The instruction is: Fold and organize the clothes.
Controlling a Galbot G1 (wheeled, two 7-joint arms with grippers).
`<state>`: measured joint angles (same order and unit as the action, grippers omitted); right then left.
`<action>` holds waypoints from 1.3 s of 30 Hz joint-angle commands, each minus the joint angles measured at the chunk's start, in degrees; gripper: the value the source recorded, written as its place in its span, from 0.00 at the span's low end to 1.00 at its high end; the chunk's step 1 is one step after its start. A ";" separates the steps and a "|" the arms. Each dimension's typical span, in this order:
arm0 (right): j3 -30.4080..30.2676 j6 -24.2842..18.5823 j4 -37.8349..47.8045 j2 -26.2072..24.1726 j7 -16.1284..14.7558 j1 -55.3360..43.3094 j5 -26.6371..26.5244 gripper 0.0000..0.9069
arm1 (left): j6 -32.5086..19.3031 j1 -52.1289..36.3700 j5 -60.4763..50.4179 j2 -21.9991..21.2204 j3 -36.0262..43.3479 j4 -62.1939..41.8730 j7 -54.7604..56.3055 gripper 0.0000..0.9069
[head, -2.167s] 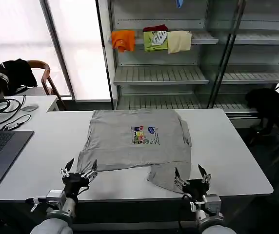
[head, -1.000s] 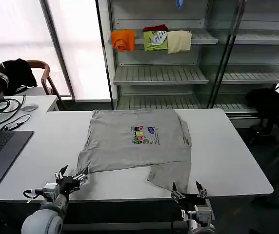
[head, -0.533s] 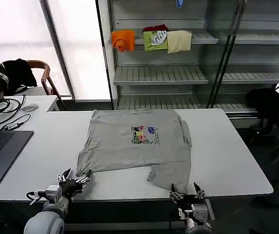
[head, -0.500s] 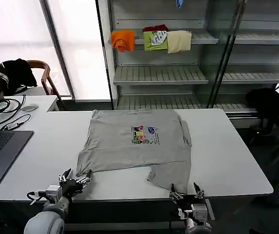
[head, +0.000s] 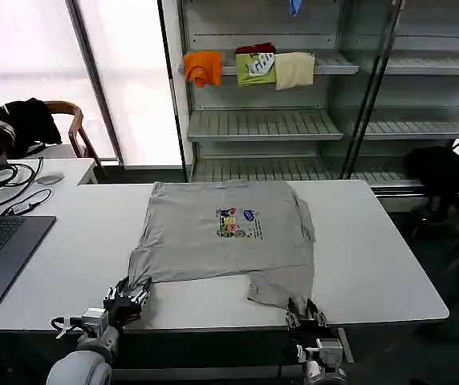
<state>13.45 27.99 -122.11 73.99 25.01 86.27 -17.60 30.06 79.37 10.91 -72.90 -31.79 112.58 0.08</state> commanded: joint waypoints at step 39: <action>3.99 -7.80 2.23 0.26 -10.87 -18.36 3.50 0.00 | -6.68 -10.80 4.13 -2.99 -1.04 -0.66 0.21 0.02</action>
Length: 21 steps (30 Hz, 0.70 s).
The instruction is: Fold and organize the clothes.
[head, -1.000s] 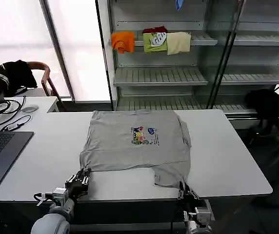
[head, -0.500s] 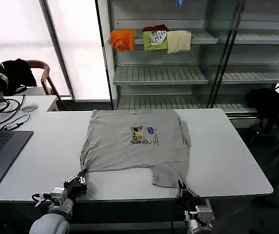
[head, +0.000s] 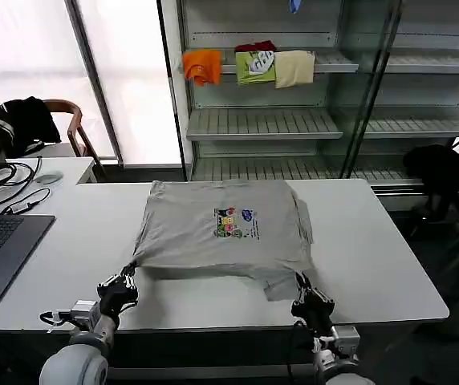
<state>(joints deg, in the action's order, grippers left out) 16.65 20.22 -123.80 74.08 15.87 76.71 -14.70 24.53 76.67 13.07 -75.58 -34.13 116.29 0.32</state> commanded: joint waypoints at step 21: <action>-0.91 0.22 27.94 3.90 -3.70 -31.01 0.28 0.00 | -0.24 -27.75 3.15 0.72 6.47 -25.85 -0.28 0.02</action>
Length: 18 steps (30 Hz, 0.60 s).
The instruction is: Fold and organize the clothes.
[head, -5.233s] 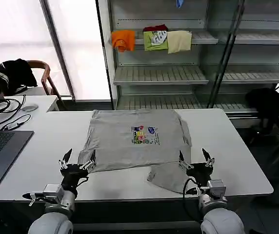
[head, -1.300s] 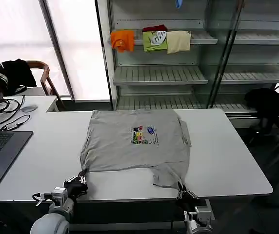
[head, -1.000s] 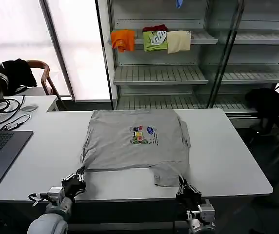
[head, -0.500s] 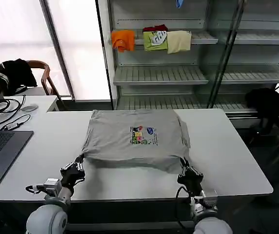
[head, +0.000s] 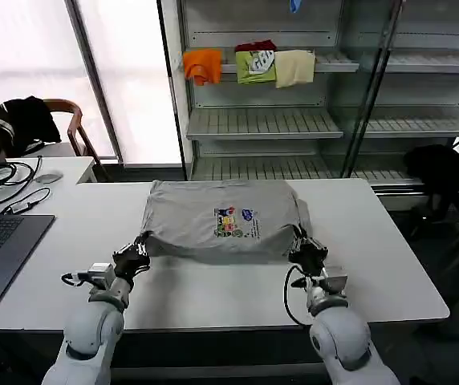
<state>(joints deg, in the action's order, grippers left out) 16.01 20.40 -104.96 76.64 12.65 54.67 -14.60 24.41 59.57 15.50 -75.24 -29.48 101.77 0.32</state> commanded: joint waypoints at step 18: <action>-1.36 -0.15 21.05 4.61 -1.72 -14.23 1.13 0.00 | -0.66 -15.09 -0.32 0.66 2.23 -20.97 -1.51 0.02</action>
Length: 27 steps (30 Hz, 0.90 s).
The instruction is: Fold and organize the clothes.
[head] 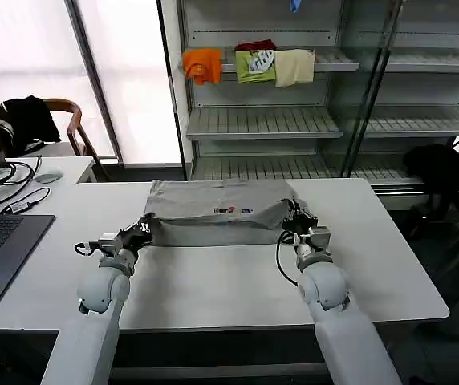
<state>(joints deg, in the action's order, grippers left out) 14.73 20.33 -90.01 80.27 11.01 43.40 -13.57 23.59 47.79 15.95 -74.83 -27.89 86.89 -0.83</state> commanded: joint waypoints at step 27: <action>1.59 3.59 14.07 9.40 11.22 -11.38 -8.93 1.00 | 6.12 -4.37 -2.25 -0.02 2.27 -2.37 2.20 1.00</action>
<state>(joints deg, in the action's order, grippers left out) 16.04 23.33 -77.82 87.75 18.47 34.27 -19.76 27.66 43.17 13.78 -75.17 -25.81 82.16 0.82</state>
